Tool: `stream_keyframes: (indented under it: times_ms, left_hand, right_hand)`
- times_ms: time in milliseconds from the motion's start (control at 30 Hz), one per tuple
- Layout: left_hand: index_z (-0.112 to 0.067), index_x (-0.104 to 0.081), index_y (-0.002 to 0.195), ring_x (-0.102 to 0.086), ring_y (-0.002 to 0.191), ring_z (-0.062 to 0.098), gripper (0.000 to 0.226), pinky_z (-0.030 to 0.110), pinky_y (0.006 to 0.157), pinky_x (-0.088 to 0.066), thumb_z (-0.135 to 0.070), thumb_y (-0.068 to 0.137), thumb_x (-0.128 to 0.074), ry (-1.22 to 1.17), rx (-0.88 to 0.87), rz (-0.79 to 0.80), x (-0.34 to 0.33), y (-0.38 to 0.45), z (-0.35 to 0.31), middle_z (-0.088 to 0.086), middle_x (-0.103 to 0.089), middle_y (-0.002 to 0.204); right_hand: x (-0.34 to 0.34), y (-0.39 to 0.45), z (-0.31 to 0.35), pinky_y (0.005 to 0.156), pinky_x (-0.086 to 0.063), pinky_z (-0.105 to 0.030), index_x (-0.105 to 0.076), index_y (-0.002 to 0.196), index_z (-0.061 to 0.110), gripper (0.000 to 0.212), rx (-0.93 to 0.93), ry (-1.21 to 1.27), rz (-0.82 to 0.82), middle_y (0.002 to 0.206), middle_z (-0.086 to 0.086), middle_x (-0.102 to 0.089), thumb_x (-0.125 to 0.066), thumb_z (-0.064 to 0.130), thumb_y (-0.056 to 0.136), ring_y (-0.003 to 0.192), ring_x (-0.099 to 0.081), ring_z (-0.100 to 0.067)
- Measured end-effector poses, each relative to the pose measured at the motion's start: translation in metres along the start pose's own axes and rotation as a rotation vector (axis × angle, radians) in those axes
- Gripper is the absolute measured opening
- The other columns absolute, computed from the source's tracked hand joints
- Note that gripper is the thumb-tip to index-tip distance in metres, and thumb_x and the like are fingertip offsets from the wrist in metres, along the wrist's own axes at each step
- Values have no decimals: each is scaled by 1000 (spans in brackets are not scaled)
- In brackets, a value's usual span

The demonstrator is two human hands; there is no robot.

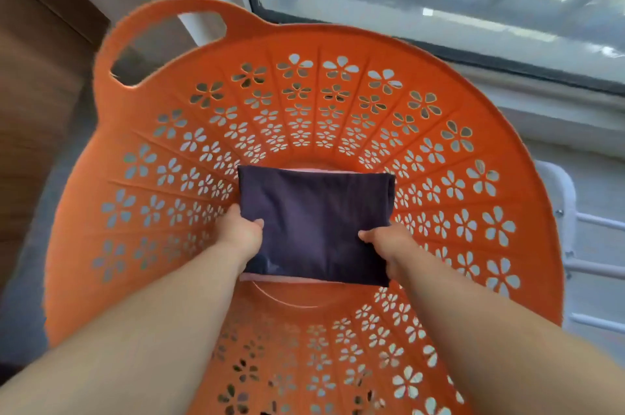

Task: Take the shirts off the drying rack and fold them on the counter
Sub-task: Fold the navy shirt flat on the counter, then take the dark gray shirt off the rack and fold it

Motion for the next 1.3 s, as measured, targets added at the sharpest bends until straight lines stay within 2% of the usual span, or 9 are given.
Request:
stream_keyframes:
  times_ms: [100, 300, 367, 433, 533, 700, 833, 1067, 1300]
  left_hand:
    - [-7, -48, 130, -49, 122, 36, 42, 40, 103, -40, -5, 89, -56, 69, 105, -77, 8, 0, 3, 16, -51, 134]
    - [-6, -61, 116, -55, 115, 34, 29, 35, 99, -45, -4, 88, -60, 51, 9, 81, 56, -66, -50, 16, -59, 124]
    - [-8, -64, 106, -59, 108, 34, 20, 38, 97, -48, -5, 86, -62, 15, -49, 136, 79, -100, -78, 17, -63, 116]
    - [-16, -63, 89, -62, 103, 33, 10, 39, 94, -50, -8, 84, -63, 1, -89, 159, 117, -151, -109, 15, -64, 111]
    - [-23, -59, 77, -64, 98, 29, 10, 35, 90, -52, -16, 83, -63, 42, -188, 147, 182, -240, -159, 10, -67, 104]
    - [-17, -68, 90, -65, 95, 25, 10, 31, 83, -53, -20, 86, -60, 155, -466, 99, 308, -439, -247, 7, -69, 93]
    - [-16, -65, 101, -63, 97, 23, 17, 30, 85, -52, -22, 89, -54, 166, -661, 5, 380, -553, -285, 5, -68, 103]
    - [-22, -60, 78, -66, 88, 27, 9, 35, 78, -54, -20, 82, -53, 18, -973, 14, 422, -694, -300, 8, -68, 92]
    - [-23, -62, 78, -66, 93, 26, 11, 32, 74, -52, -18, 86, -56, 77, -1198, 192, 368, -817, -284, 6, -69, 95]
  right_hand:
    - [12, -2, 4, 91, -47, -38, -43, 136, 6, 53, -4, -137, -145, 128, -16, -56, -61, 5, 86, 112, -56, -34]
    - [15, -93, 67, 85, -44, -31, -45, 134, 4, 46, 70, -269, 32, 128, -15, -56, -60, 14, 91, 115, -54, -31]
    - [19, -138, 93, 84, -46, -34, -53, 125, 4, 36, 91, -306, 80, 115, -15, -60, -59, 18, 92, 103, -57, -30]
    - [31, -204, 123, 66, -44, -30, -58, 102, 7, 14, 67, -301, 154, 85, -11, -56, -54, 18, 93, 73, -53, -23]
    - [55, -319, 170, 54, -27, -21, -45, 73, 14, 28, 132, -325, 303, 67, -3, -40, -36, 8, 99, 57, -37, -13]
    - [122, -518, 237, 68, -50, -31, -50, 73, 16, 23, 423, -324, 251, 75, -5, -54, -52, 5, 94, 67, -54, -19]
    - [160, -647, 254, 55, -33, -22, -55, 89, 7, 14, 579, -317, 258, 65, -10, -54, -43, 6, 97, 56, -48, -18]
    - [255, -801, 208, 60, -45, -24, -59, 91, 11, 6, 905, -156, 55, 80, -9, -63, -55, 10, 94, 63, -57, -18]
    - [370, -880, 101, 61, -47, -24, -64, 97, 7, 9, 933, -107, -206, 81, -8, -67, -57, 9, 92, 66, -61, -18]
Point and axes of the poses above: each hand's wrist, its own y-axis towards the middle knuckle, its own x-axis out of the back of the hand, z = x × y, the point moved 6 cm from there along y, towards the middle knuckle
